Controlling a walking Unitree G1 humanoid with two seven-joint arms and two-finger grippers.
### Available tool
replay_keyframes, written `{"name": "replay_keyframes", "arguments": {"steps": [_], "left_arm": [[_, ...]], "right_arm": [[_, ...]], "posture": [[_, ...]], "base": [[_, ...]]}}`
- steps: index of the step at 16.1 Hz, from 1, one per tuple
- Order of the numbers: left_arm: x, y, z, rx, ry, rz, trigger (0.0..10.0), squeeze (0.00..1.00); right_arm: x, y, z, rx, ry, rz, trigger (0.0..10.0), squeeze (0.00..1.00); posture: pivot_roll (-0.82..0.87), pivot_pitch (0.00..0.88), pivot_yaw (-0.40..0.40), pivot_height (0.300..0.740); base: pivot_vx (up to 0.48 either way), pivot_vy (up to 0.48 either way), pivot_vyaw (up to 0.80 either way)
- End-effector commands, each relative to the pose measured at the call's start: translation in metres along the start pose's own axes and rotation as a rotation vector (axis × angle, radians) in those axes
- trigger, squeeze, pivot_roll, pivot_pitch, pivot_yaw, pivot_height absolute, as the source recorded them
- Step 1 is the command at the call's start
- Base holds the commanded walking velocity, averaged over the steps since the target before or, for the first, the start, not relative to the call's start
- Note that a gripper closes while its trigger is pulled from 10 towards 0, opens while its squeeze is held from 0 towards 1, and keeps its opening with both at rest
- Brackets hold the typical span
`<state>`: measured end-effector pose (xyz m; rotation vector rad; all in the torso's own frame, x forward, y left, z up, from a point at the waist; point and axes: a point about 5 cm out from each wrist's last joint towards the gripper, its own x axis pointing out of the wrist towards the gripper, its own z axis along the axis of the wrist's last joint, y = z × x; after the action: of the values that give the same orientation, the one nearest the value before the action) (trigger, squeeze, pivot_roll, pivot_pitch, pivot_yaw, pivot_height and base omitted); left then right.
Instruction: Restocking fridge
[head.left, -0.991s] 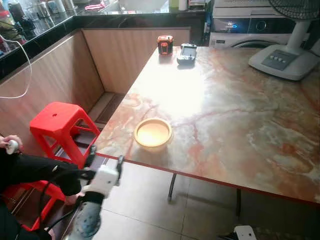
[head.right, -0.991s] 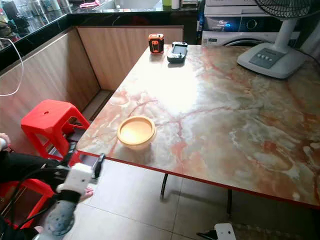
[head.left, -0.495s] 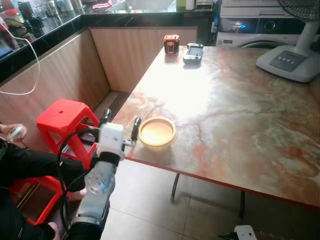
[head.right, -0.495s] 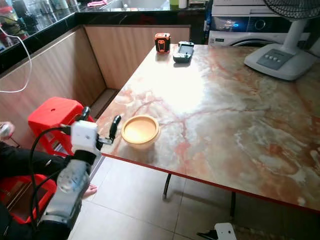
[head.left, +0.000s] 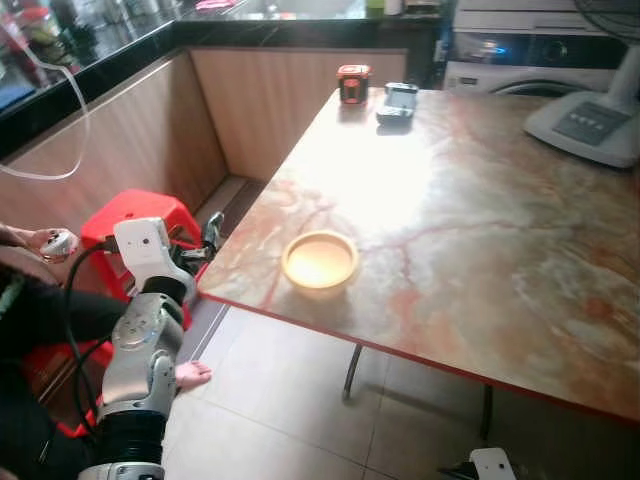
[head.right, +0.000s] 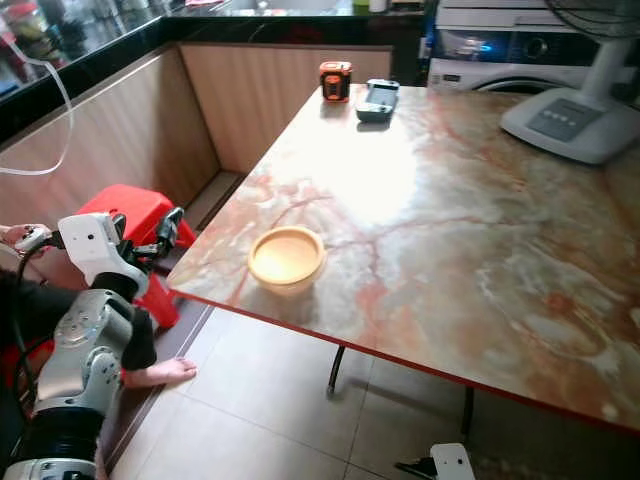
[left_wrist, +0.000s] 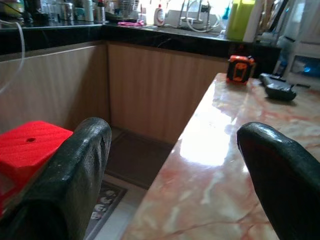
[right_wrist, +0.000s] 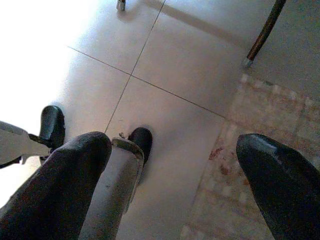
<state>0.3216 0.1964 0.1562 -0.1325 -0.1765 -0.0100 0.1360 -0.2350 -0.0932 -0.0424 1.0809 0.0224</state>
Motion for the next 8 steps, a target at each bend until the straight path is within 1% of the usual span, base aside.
{"name": "replay_keyframes", "arguments": {"steps": [1, 2, 4, 5, 8], "left_arm": [[0.001, -0.013, -0.004, 0.035, 0.015, -0.056, 10.0, 0.0], [-0.001, -0.025, -0.009, 0.04, 0.013, -0.08, 10.0, 0.0], [-0.004, -0.035, -0.019, 0.032, 0.042, -0.095, 10.0, 0.0], [-0.004, -0.036, -0.02, 0.031, 0.044, -0.095, 10.0, 0.0], [-0.002, -0.035, -0.017, 0.042, 0.034, -0.096, 10.0, 0.0]], "right_arm": [[0.001, 0.002, 0.001, 0.0, -0.004, 0.003, 10.0, 0.0], [0.001, 0.002, 0.002, 0.014, -0.012, -0.003, 10.0, 0.0], [0.001, 0.001, 0.002, 0.015, -0.012, -0.006, 10.0, 0.0], [0.001, 0.002, 0.001, 0.016, -0.012, -0.007, 10.0, 0.0], [0.0, 0.001, 0.001, 0.016, -0.01, -0.008, 10.0, 0.0]], "posture": [[-0.02, 0.0, 0.071, 0.74], [-0.04, 0.0, 0.076, 0.74], [-0.05, 0.0, 0.075, 0.74], [-0.06, 0.0, 0.073, 0.74], [-0.05, 0.0, 0.073, 0.74]], "base": [[0.0, 0.0, 0.0], [0.0, 0.0, 0.0], [0.0, 0.0, 0.0], [0.0, 0.0, 0.0], [0.252, 0.0, 0.0]]}}
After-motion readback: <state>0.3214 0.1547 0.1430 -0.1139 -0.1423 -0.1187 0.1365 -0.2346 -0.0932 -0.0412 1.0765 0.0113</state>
